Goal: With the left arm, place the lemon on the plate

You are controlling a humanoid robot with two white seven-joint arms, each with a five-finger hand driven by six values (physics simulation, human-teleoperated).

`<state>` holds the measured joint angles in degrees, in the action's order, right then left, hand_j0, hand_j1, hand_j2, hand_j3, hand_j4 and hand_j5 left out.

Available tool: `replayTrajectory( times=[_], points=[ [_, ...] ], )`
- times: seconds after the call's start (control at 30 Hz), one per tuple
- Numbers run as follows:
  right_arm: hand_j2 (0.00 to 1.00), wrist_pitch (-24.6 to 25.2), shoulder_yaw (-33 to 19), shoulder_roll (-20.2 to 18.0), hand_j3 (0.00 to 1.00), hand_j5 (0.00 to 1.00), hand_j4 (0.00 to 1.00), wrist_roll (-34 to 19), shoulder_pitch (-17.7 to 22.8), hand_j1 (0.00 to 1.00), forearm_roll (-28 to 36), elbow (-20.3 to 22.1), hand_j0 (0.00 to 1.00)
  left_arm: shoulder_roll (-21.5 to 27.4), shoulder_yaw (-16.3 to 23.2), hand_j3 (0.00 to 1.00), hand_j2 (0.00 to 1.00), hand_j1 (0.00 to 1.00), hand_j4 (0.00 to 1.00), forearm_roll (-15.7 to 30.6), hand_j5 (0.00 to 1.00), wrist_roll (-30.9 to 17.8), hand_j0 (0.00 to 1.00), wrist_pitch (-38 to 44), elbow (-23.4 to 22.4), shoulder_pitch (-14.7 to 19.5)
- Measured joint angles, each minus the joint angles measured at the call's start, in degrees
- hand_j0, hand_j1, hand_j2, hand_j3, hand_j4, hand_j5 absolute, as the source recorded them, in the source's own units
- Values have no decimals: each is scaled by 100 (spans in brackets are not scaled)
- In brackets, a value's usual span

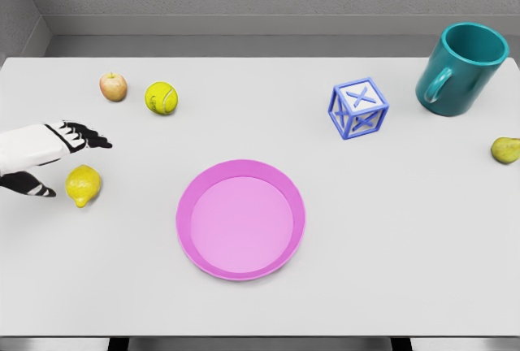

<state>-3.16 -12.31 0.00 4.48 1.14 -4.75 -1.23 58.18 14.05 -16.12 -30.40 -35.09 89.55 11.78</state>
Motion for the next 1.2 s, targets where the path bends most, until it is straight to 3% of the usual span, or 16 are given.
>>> replayTrajectory(
  times=[0.13,0.4,1.2],
  points=[
    [100,0,0,0,100,100,100,0,0,100,0,0,100,147,325,100,100,100,100,2,100,-9,100,-4,4,18],
    [100,0,0,0,100,100,100,0,0,100,0,0,100,188,523,100,100,100,100,-31,100,-12,100,-3,-12,62],
    [100,0,1,0,100,100,100,0,0,100,0,0,100,-191,647,100,100,100,100,-627,100,-65,100,-3,-261,369]
  ],
)
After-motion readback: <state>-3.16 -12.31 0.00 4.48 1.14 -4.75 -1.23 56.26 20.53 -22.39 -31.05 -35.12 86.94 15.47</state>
